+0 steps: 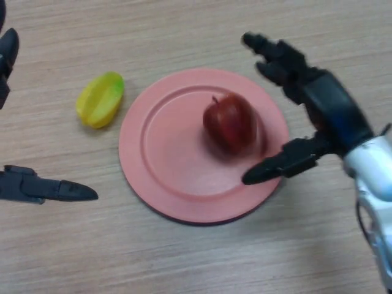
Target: Pick up the red apple and place it on the plate
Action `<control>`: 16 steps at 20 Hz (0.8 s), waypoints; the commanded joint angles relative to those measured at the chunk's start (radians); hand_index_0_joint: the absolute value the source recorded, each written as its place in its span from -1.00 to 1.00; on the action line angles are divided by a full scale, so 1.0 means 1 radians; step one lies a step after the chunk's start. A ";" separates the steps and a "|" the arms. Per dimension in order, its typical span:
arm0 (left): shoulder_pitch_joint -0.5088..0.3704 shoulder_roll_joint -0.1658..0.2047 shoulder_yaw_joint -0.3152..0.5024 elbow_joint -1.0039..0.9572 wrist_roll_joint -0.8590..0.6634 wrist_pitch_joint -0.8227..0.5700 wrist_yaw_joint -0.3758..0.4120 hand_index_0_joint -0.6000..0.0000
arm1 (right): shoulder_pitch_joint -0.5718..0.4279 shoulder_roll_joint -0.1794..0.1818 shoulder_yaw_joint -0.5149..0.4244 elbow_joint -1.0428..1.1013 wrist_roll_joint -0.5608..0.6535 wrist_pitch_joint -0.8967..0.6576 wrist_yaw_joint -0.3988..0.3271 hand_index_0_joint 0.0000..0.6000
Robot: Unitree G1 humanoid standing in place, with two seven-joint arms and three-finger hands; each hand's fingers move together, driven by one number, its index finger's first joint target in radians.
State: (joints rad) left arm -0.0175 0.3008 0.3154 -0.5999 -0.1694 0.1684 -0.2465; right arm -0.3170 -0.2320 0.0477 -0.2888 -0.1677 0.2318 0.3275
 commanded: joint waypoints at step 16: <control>0.060 -0.028 0.003 -0.035 -0.005 -0.156 0.037 1.00 | 0.212 -0.094 -0.276 -0.402 0.397 0.037 -0.071 -1.00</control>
State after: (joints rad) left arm 0.0536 0.2524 0.2652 -0.5811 -0.1697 0.1568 -0.2439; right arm -0.0799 -0.2980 -0.1659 -0.6212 0.1870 0.3684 0.2792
